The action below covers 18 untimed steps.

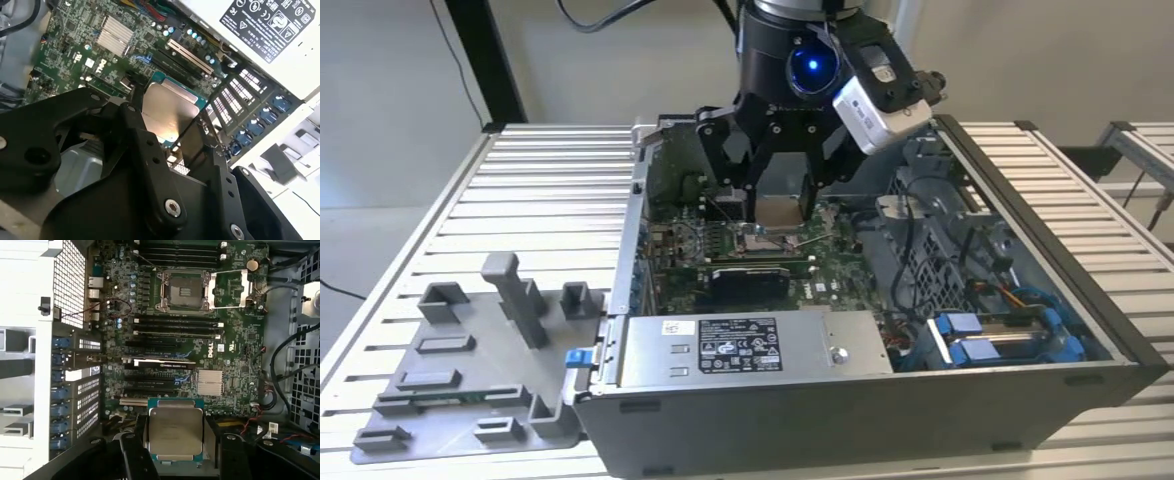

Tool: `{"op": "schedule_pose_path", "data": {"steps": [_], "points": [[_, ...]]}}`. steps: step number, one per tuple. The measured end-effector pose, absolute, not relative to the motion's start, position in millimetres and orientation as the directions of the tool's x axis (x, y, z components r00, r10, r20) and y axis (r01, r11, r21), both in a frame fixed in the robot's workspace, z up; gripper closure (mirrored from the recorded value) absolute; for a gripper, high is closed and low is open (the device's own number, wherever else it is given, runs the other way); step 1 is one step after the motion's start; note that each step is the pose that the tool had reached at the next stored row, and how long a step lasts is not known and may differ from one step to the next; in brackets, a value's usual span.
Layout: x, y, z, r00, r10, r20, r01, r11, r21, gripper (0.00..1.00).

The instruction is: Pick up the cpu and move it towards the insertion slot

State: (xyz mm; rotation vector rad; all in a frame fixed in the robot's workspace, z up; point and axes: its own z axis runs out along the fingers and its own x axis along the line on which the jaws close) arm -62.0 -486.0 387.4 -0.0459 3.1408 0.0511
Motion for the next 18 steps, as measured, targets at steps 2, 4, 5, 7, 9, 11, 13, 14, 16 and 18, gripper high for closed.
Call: {"op": "schedule_pose_path", "data": {"steps": [2,4,5,7,9,11,13,14,16,18], "points": [[-60,-480,387,-1.0,-0.029,0.0,-0.029,0.999,0.032,1.0],[-59,-472,387,-1.0,-0.029,-0.001,-0.029,0.999,0.032,1.0],[-59,-468,387,-1.0,-0.029,-0.001,-0.029,0.999,0.032,1.0],[-58,-459,386,-1.0,-0.029,0.0,-0.029,0.999,0.032,1.0],[-58,-450,385,-1.0,-0.029,0.0,-0.029,0.999,0.032,1.0],[-58,-442,384,-1.0,-0.029,0.0,-0.029,0.999,0.032,1.0],[-57,-433,383,-1.0,-0.029,-0.001,-0.029,0.999,0.033,1.0],[-58,-428,383,-1.0,-0.029,0.0,-0.029,0.999,0.032,1.0],[-58,-419,381,-1.0,-0.029,0.0,-0.029,0.999,0.032,1.0],[-58,-410,380,-1.0,-0.029,0.0,-0.029,0.999,0.032,1.0]]}}
